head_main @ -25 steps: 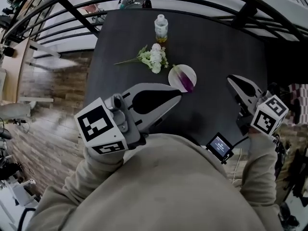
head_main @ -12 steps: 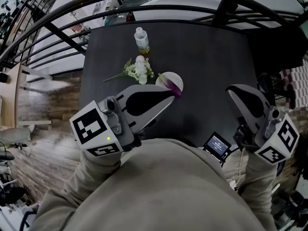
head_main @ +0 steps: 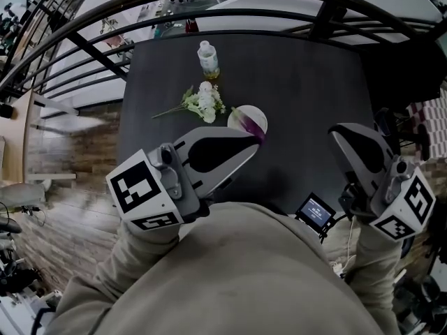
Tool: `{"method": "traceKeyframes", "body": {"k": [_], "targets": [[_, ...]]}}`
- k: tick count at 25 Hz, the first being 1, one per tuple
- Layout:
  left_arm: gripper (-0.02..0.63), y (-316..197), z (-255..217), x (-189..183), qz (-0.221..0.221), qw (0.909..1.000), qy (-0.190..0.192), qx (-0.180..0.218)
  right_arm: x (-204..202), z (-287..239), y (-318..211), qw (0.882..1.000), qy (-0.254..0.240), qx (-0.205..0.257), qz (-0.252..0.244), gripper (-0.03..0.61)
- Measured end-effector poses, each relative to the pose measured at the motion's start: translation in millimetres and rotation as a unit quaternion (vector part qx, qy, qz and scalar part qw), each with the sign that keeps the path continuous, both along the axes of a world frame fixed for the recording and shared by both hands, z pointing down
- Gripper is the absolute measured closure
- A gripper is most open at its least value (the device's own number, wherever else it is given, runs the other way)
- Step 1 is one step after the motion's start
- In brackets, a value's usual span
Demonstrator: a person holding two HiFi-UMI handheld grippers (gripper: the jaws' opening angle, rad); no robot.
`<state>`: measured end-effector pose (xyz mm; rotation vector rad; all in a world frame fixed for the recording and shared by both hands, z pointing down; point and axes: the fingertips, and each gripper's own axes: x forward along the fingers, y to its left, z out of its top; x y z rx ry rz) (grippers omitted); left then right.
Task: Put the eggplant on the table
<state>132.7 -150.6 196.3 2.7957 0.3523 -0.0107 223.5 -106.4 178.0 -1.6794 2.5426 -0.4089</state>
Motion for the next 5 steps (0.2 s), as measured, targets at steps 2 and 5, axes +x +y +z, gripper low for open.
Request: {"method": "traceKeyframes", "body": {"k": [2, 5], "targets": [[0.609, -0.7, -0.2, -2.3, 0.000, 1.0000, 0.001, 0.000, -3.7, -0.4, -1.4, 1.000, 0.000, 0.000, -0.002, 0.565], [0.609, -2.8, -0.7, -4.6, 0.001, 1.0000, 0.001, 0.001, -7.3, -1.3, -4.4, 1.000, 0.002, 0.000, -0.004, 0.565]]}}
